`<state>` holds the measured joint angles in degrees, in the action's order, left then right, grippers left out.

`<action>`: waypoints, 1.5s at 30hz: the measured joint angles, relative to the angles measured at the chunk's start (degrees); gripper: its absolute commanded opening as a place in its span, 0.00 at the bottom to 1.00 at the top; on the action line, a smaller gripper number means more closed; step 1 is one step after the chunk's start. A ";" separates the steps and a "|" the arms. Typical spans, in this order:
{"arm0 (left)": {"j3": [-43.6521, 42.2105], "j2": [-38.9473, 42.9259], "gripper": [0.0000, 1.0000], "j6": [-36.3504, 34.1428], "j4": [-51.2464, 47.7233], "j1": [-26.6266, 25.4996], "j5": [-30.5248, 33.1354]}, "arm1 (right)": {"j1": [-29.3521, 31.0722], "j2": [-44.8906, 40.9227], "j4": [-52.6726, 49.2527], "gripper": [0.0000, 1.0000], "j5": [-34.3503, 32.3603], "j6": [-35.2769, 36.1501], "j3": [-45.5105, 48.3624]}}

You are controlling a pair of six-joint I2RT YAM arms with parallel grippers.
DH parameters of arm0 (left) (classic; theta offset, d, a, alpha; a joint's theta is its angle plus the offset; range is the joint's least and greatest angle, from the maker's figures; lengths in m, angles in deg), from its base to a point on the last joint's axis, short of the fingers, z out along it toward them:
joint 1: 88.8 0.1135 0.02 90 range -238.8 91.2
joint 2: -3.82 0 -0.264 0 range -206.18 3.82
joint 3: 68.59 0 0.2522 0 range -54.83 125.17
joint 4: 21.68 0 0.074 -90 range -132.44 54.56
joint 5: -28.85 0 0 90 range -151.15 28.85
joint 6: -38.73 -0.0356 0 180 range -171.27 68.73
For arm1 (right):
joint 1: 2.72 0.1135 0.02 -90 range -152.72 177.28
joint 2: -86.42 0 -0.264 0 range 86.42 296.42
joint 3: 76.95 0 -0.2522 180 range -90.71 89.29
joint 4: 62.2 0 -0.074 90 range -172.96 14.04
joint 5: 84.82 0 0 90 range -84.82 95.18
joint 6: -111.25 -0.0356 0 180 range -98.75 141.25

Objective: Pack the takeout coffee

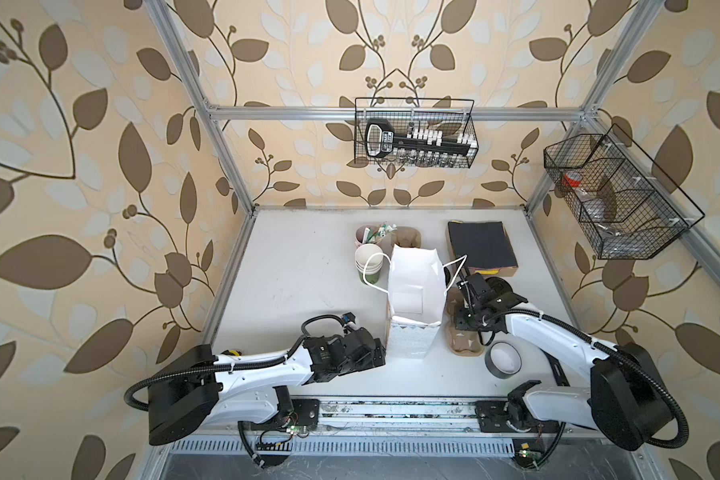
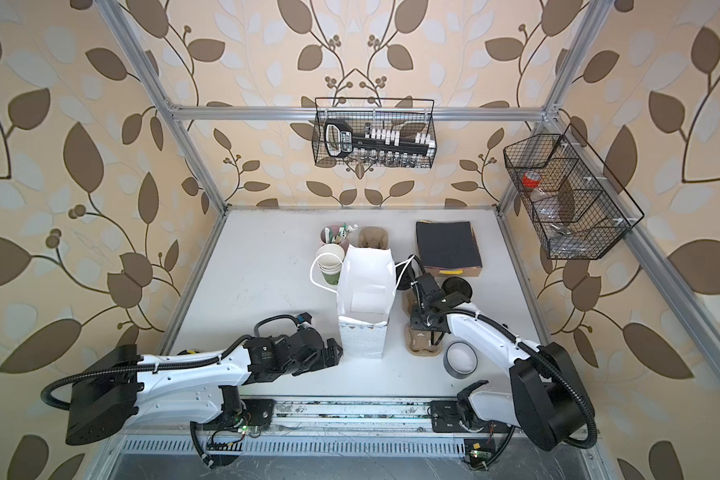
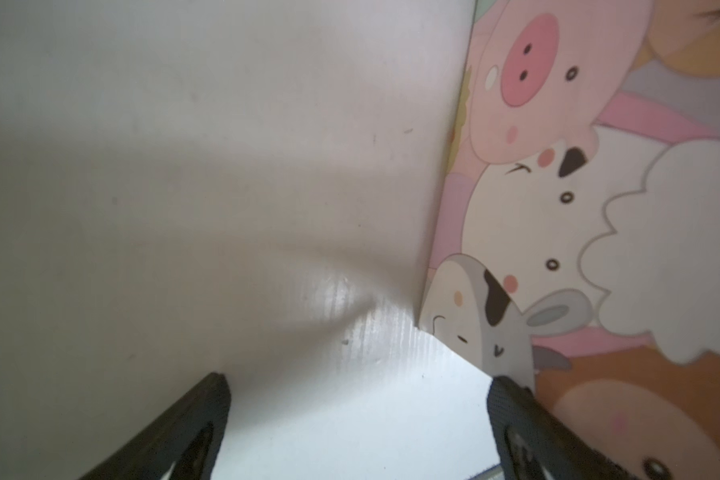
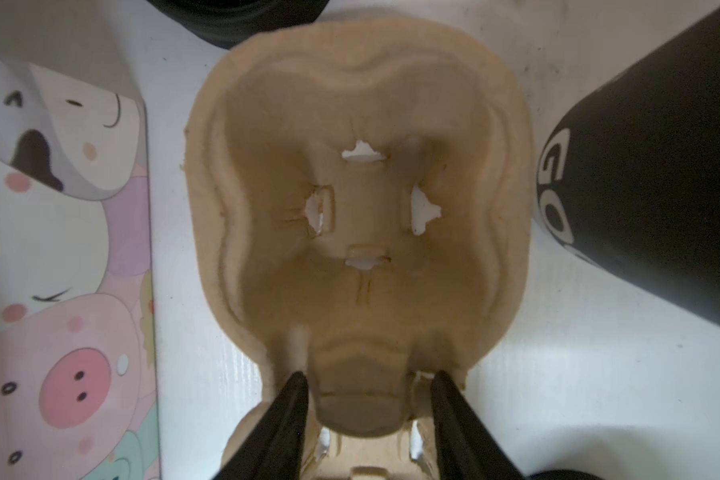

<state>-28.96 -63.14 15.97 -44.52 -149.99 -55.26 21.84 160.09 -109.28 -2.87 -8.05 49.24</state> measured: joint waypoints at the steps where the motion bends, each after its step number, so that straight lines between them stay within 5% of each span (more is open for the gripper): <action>1: 0.00 -0.57 0.99 0.24 1.33 0.00 -0.17 | 0.00 0.00 0.07 0.49 0.02 0.00 0.02; 13: 0.48 -3.91 0.99 0.90 8.57 0.00 -2.60 | 0.00 0.00 0.59 0.48 0.13 0.00 0.26; 26: 6.49 25.57 0.99 -4.94 -21.22 0.13 11.30 | 0.00 0.57 1.46 0.38 0.13 0.17 0.28; 45: 23.37 32.59 0.99 -14.73 -47.15 0.15 26.47 | 1.97 -4.48 -3.54 0.27 -0.85 -0.92 -1.36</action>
<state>-5.60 -30.55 1.24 -91.67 -149.83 -28.79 23.81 155.61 -112.82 -3.73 -8.97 47.88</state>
